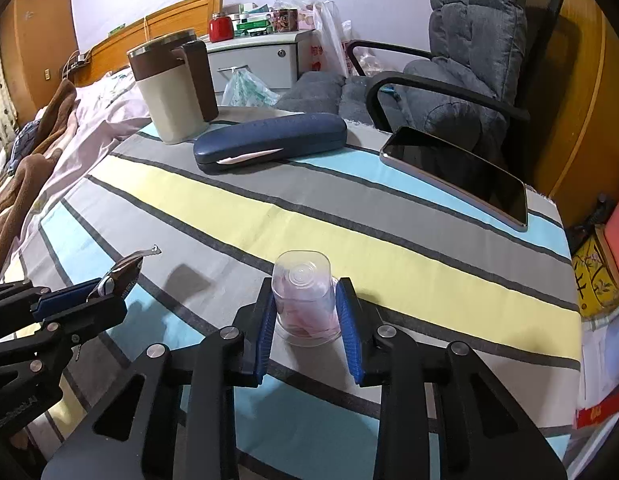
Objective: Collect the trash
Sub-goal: 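Grasp the second brown wrapper with the left tool while the right tool grasps the clear cup, then carry the wrapper and clear cup over the bin with both tools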
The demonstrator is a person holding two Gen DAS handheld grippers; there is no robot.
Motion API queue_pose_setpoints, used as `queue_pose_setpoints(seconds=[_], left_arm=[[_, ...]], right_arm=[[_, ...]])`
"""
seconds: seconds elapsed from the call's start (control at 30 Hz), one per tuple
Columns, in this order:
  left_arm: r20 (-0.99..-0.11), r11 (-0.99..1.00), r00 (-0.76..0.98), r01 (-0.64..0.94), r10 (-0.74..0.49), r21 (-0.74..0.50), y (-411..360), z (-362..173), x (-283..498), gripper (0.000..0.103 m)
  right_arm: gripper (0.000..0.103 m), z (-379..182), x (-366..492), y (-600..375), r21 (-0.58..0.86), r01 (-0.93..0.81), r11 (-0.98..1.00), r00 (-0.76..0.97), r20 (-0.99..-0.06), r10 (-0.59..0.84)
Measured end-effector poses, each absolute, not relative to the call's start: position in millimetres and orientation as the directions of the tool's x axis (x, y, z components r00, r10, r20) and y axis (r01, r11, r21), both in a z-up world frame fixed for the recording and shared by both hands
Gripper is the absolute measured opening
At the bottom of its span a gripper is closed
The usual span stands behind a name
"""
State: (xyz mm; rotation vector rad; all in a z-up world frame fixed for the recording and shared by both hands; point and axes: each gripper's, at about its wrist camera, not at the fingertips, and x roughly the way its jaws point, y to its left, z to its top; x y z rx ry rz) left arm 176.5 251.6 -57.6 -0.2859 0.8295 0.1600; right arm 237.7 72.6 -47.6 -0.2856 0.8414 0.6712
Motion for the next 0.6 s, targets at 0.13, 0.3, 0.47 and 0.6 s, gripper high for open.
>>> queue_pose_setpoints(seconds=[0.13,0.3,0.47,0.6], left_arm=[[-0.742,0.951,0.669,-0.248,0.031,-0.184,249,-55,174,0.018],[-0.738,0.952,0.674,-0.248,0.034,-0.182,245,-52,169,0.018],[-0.732,0.955,0.681,-0.232,0.024,-0.184,235,-46,160,0.018],[-0.721,0.961,0.693,-0.208,0.015,-0.180,222,-39,152,0.018]], right_arm=[[0.032,-47,236,69,0.038,-0.645,0.763,0.477,-0.761,0.440],[0.032,-44,229,62,0.051,-0.642,0.765,0.479,-0.753,0.452],[0.032,-38,218,52,0.072,-0.632,0.772,0.484,-0.741,0.466],[0.032,-31,207,41,0.072,-0.622,0.780,0.501,-0.729,0.467]])
